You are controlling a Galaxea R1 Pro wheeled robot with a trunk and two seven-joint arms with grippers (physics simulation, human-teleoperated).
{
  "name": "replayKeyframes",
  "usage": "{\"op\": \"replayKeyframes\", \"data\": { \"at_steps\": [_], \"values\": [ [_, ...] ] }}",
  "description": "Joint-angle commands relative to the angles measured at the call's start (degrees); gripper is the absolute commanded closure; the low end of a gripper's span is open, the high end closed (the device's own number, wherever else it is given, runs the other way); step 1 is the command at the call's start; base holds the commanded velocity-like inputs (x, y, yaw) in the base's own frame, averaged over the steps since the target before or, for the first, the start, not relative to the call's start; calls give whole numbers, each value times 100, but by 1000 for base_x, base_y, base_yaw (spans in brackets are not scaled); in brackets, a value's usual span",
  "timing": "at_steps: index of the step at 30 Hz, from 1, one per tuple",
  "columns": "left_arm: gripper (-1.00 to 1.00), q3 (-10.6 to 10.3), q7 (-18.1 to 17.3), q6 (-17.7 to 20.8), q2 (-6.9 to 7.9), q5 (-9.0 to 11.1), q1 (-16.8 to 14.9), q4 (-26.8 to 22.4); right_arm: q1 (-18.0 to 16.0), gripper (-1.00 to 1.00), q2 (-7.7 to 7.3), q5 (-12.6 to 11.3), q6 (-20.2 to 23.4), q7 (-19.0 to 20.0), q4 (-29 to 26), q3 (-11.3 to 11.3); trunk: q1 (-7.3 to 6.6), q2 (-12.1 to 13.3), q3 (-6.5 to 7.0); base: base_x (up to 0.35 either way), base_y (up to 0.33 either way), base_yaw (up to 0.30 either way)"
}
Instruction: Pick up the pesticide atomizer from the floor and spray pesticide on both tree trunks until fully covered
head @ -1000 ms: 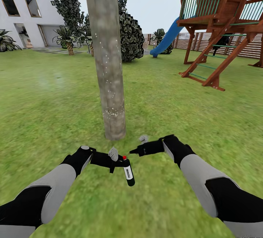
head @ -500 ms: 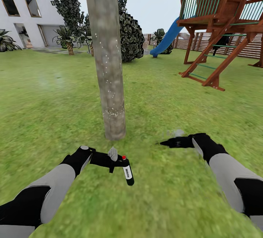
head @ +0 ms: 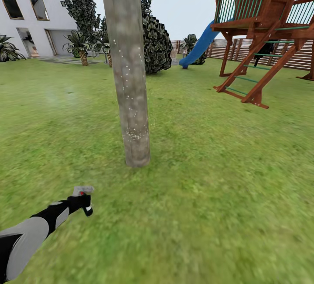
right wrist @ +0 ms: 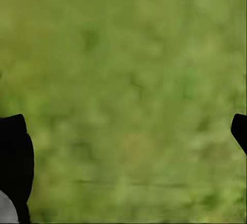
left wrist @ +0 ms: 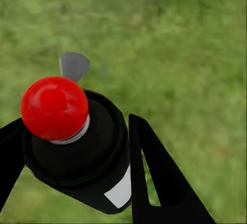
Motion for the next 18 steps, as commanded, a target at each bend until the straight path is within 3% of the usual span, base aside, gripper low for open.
{"op": "replayKeyframes", "data": {
  "at_steps": [1,6,15,18],
  "values": [
    [100,45,127,-134,5,42,-3,8,-58,-100,7,20,-39,19,22,3,-1,-2,-4,0,0,0],
    [100,45,355,-418,16,168,1,10,344,-100,17,33,-37,24,22,9,-1,-2,-4,0,0,0],
    [100,45,368,-452,8,227,1,17,402,-100,80,25,-41,24,24,11,-1,-2,24,-56,0,0],
    [100,45,356,-452,8,234,1,13,403,-100,164,17,-39,24,24,14,-1,-2,29,-12,0,0]
  ]
}}
